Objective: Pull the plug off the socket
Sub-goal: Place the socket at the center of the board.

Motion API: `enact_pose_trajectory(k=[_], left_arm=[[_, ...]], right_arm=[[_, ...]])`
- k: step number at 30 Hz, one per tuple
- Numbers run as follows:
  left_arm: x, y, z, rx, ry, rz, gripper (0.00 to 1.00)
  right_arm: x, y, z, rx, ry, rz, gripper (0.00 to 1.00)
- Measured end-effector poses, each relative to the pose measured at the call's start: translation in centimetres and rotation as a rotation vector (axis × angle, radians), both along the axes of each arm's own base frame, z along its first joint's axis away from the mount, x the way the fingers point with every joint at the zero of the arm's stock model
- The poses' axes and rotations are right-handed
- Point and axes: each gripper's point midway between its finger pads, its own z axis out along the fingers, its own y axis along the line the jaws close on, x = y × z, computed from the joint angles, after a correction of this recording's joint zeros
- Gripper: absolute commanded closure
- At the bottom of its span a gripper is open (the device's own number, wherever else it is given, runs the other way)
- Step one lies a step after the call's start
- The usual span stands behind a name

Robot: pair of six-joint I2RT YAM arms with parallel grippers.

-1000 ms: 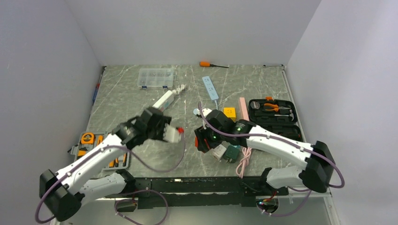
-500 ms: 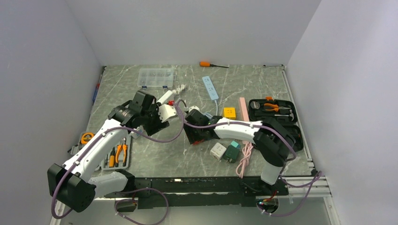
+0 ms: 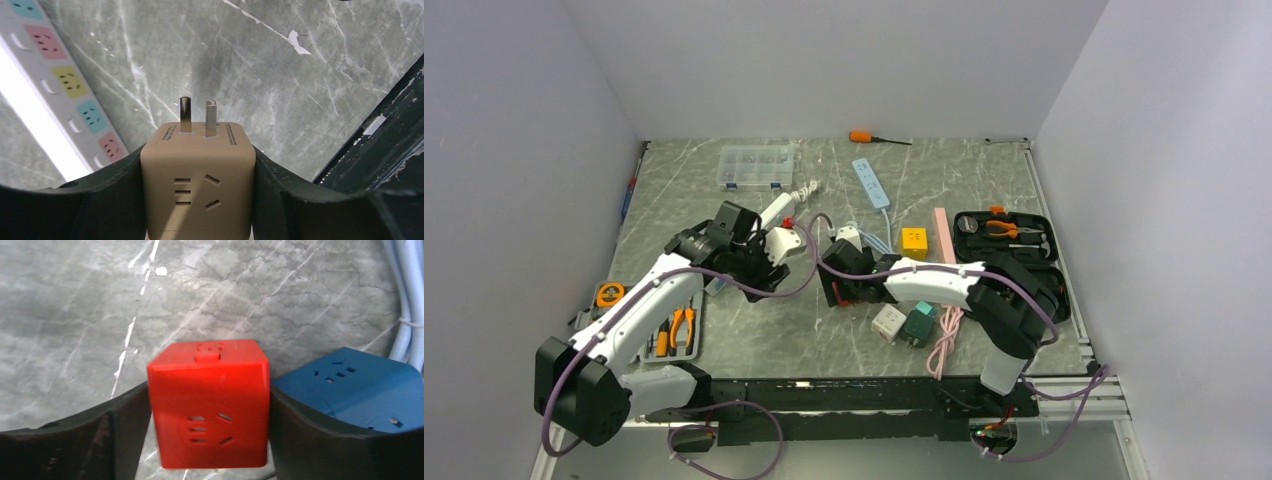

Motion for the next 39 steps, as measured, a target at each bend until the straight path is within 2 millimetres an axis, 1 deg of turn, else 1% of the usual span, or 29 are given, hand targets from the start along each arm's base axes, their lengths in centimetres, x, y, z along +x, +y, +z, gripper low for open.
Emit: enact_pose_trajectory(k=[1,2,3,6,9,11,14,16,19,21,24,25,28,31,33,35,36,37,39], left_arm=[[0.0,-0.2,-0.5,-0.003,0.018,0.006,1.00],[0.0,-0.3,-0.9,-0.006,0.036,0.014,1.00],[-0.1,-0.4,-1.4,-0.007,0.051,0.020,1.00],[-0.2,-1.0,-2.6,-0.028,0.104,0.039,1.00],[-0.1,-1.6,-3.3,-0.044,0.142,0.060,1.00],[0.0,-2.1,-4.0,-0.048,0.167,0.072,1.00],[0.0,-3.1,-4.8,-0.056,0.197,0.075,1.00],[-0.2,-3.9,-5.1,-0.069,0.208,0.068,1.00],[-1.0,-5.3,-5.8,-0.089,0.233,0.050,0.97],[-1.4,-5.9,-6.3,-0.098,0.255,0.046,0.96],[-1.7,-6.6,-7.3,-0.107,0.291,0.048,0.92],[-1.8,-6.7,-7.7,-0.107,0.306,0.053,0.90],[-1.9,-6.9,-8.5,-0.104,0.338,0.065,0.77],[-1.8,-7.1,-9.1,-0.100,0.348,0.065,0.67],[-1.9,-7.3,-9.5,-0.104,0.363,0.060,0.52],[-2.1,-7.3,-10.2,-0.096,0.392,0.059,0.23],[-2.2,-7.4,-10.6,-0.093,0.409,0.058,0.11],[-2.2,-7.6,-10.5,-0.101,0.418,0.056,0.02],[-2.2,-8.0,-10.5,-0.113,0.424,0.044,0.01]], right_arm=[[-0.3,0.0,0.4,0.013,0.000,0.002,0.04],[-0.4,0.1,0.9,0.031,0.000,0.007,0.01],[-0.5,0.3,1.5,0.047,-0.004,0.009,0.00],[-0.4,0.7,4.3,0.117,-0.032,0.017,0.00],[-0.3,0.7,7.6,0.187,-0.076,0.015,0.00],[-0.5,0.5,10.2,0.237,-0.112,0.012,0.00],[-0.8,-0.4,14.1,0.309,-0.171,-0.007,0.00],[-1.0,-1.5,16.4,0.348,-0.210,-0.036,0.00],[-1.0,-3.9,18.6,0.378,-0.253,-0.105,0.00],[-1.0,-6.0,18.9,0.385,-0.269,-0.163,0.00],[-1.4,-8.8,17.9,0.362,-0.263,-0.236,0.00],[-1.7,-9.9,17.1,0.344,-0.254,-0.260,0.00],[-2.3,-12.0,15.7,0.307,-0.233,-0.313,0.00],[-2.7,-13.3,15.0,0.292,-0.224,-0.346,0.00],[-2.9,-14.0,14.9,0.285,-0.224,-0.364,0.00],[-2.9,-14.5,14.8,0.283,-0.227,-0.382,0.00],[-2.9,-14.8,14.8,0.283,-0.229,-0.388,0.00],[-2.9,-14.9,14.7,0.284,-0.229,-0.393,0.00],[-2.9,-15.2,14.6,0.282,-0.228,-0.405,0.00]])
